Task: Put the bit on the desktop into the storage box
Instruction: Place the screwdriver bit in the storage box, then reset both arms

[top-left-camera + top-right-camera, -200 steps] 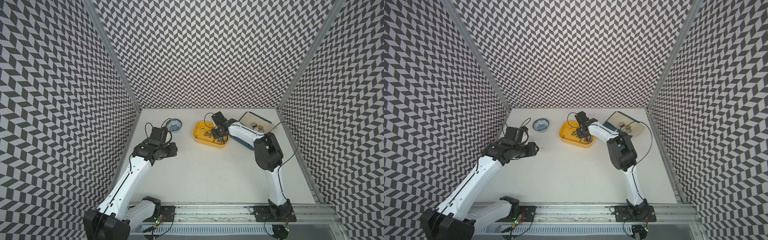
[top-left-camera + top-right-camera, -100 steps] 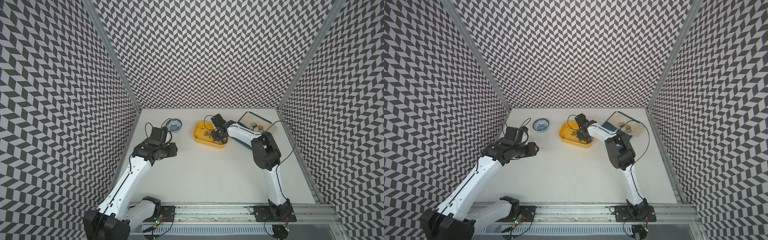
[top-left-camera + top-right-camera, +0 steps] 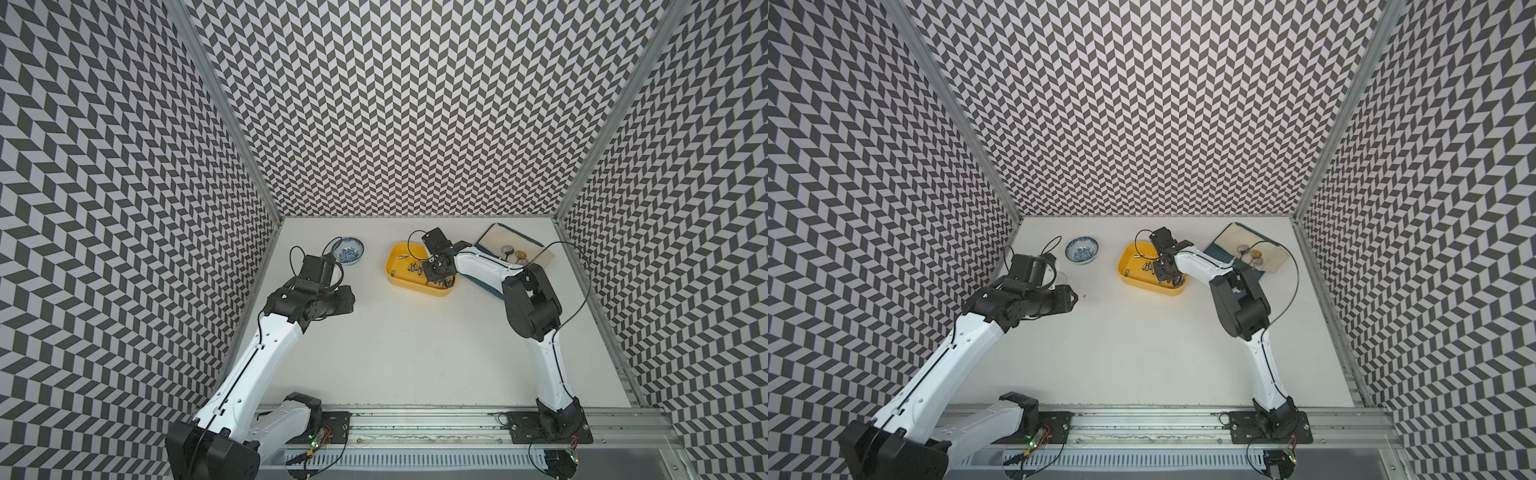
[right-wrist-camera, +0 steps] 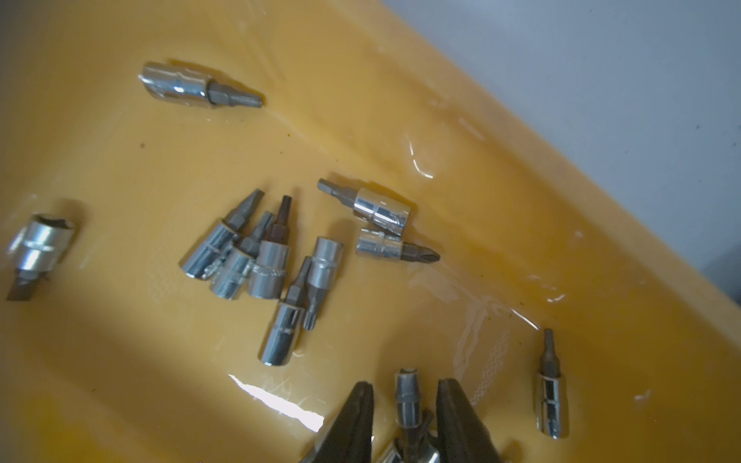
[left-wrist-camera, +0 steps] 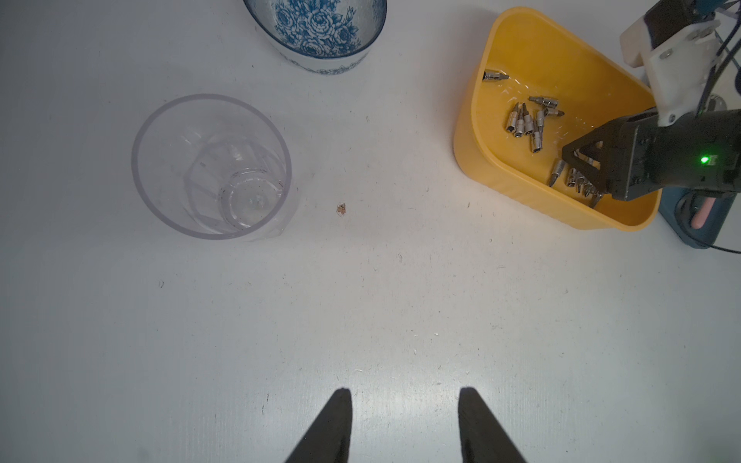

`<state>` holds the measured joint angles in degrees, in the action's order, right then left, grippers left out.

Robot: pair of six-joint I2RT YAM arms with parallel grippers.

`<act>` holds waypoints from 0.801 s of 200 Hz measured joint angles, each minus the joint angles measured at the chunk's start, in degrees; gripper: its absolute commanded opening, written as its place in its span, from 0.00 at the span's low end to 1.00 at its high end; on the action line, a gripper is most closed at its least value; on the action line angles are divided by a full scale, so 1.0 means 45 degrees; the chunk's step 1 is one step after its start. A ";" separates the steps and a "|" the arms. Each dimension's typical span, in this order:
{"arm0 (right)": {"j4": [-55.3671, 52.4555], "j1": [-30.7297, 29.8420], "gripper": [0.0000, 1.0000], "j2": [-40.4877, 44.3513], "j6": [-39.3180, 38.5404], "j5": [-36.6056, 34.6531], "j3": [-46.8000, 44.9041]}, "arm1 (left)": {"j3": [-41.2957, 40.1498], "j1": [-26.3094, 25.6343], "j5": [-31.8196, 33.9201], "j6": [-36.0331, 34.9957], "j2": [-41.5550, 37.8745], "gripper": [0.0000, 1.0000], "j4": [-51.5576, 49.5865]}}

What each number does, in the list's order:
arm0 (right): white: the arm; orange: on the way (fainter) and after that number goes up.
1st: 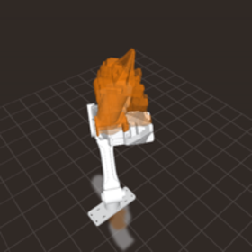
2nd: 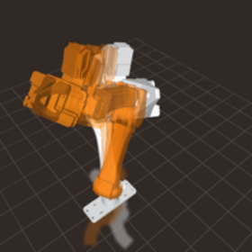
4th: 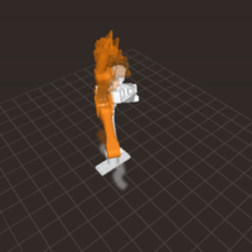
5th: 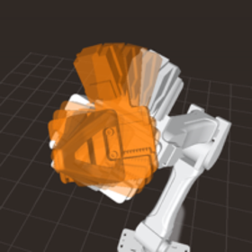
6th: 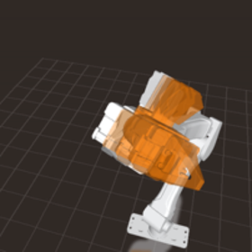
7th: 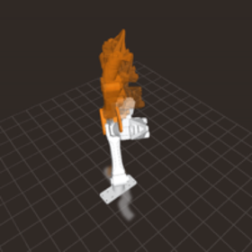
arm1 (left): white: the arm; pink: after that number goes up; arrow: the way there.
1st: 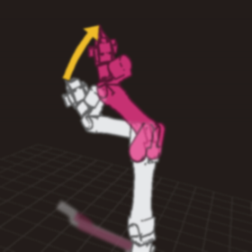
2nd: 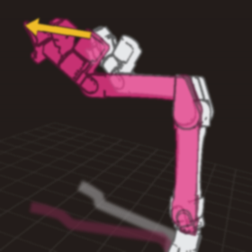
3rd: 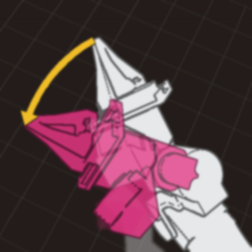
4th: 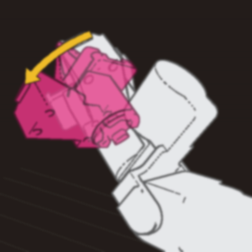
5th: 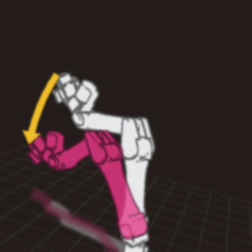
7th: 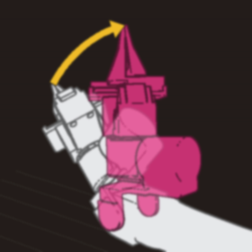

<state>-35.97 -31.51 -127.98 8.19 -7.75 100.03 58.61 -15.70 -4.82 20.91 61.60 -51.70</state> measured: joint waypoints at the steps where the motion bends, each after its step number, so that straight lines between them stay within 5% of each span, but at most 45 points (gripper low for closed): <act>1: 0.0000 0.0000 0.32 0.0000 0.0000 0.0000 0.0000 | 0.0000 0.0000 -0.0005 -0.0005 0.0000 0.47 -0.0005; 54: -0.0253 0.0000 0.46 0.0631 0.0000 0.0078 -0.0019 | 0.0053 0.0000 0.0005 -0.0063 0.0087 0.59 0.0141; 75: -0.0340 0.0000 0.53 0.1914 0.0000 0.0199 -0.0087 | 0.0335 0.0000 0.0073 -0.0121 0.0379 0.74 0.0335; 100: -0.0238 0.0005 0.66 0.3968 -0.0024 0.0364 -0.0141 | 0.0733 0.0068 0.0204 -0.0121 0.0748 0.77 0.0967; 136: 0.0588 0.0078 0.99 0.7155 0.0257 0.0151 -0.1554 | -0.0029 0.0291 0.0942 0.0083 0.0617 0.80 0.3657; 160: 0.1423 0.0243 0.99 0.8825 0.0325 -0.0432 -0.3439 | -0.2297 0.0452 0.2535 0.0063 -0.0087 0.89 0.6518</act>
<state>-29.56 -30.41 -88.27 9.65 -9.69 84.55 48.27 -13.67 6.59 21.19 61.21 -22.37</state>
